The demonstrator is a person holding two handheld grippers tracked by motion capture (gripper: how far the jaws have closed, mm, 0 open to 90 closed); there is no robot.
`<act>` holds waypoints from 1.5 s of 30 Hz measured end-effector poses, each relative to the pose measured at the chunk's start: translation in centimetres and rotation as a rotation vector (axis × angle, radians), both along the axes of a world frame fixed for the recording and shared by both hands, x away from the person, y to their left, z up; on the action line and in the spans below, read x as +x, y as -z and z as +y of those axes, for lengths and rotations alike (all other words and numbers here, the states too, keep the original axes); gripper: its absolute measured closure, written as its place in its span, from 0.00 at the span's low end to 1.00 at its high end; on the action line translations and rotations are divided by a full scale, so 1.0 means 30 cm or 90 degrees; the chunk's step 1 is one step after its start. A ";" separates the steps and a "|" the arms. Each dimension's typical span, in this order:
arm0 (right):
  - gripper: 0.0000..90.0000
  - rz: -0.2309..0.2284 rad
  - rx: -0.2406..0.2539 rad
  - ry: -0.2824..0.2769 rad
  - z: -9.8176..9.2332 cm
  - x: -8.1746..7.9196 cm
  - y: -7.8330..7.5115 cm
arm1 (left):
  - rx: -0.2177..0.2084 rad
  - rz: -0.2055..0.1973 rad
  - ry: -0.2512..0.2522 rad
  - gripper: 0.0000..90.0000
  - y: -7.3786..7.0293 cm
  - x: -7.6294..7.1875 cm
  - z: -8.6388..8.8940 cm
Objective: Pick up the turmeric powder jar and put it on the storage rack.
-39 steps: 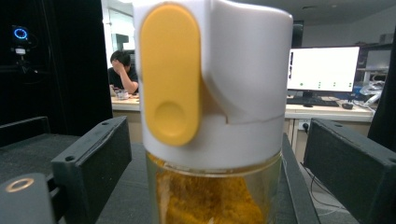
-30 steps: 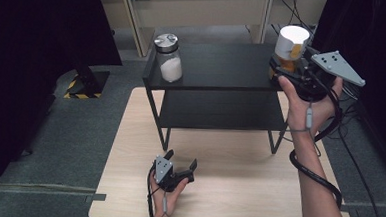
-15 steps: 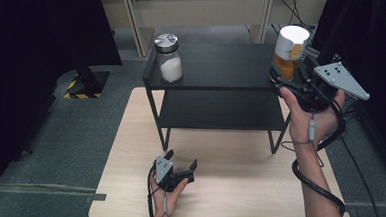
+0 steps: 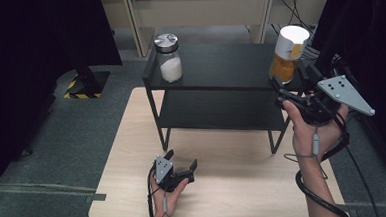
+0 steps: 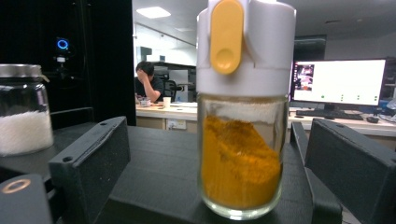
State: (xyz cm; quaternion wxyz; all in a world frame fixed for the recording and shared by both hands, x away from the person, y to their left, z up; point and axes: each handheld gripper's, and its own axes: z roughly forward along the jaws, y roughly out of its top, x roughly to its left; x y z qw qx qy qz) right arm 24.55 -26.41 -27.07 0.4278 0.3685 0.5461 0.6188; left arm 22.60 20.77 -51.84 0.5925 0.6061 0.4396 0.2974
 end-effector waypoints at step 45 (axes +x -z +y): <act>0.08 0.050 -0.022 -0.041 -0.107 -0.143 0.308 | 0.003 -0.005 0.001 0.02 0.002 -0.002 -0.002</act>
